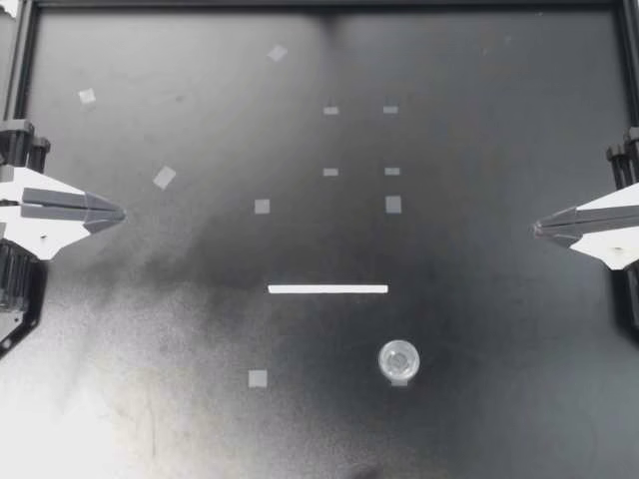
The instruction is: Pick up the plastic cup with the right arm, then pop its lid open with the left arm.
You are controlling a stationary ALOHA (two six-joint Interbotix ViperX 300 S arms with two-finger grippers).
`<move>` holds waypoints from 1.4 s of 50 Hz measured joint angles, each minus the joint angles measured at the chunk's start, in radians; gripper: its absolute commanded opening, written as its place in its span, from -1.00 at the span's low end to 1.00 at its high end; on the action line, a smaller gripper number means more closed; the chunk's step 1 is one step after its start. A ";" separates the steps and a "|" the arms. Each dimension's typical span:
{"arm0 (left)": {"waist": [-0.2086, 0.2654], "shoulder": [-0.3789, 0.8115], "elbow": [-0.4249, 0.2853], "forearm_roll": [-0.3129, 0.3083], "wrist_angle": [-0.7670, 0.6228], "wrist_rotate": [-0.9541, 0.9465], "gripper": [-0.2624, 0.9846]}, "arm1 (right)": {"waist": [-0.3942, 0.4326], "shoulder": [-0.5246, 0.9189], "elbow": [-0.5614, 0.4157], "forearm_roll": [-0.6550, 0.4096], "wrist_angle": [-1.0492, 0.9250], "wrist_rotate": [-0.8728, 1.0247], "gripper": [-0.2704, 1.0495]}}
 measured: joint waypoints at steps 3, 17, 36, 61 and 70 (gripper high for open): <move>-0.003 -0.002 0.037 0.002 -0.003 0.008 -0.75 | 0.000 0.000 0.018 0.000 0.000 -0.008 -0.75; -0.011 0.077 0.021 -0.038 0.046 0.002 -0.79 | 0.000 0.014 0.057 -0.002 0.002 -0.015 -0.80; -0.043 0.543 -0.239 -0.061 0.169 0.006 -0.79 | 0.175 0.419 0.048 0.003 0.081 0.325 0.03; -0.126 1.155 -0.577 -0.063 0.035 0.012 -0.79 | 0.262 1.028 0.021 0.052 -0.400 0.479 0.35; -0.132 1.203 -0.623 -0.063 0.035 0.009 -0.79 | 0.262 1.101 -0.008 0.071 -0.420 0.476 0.35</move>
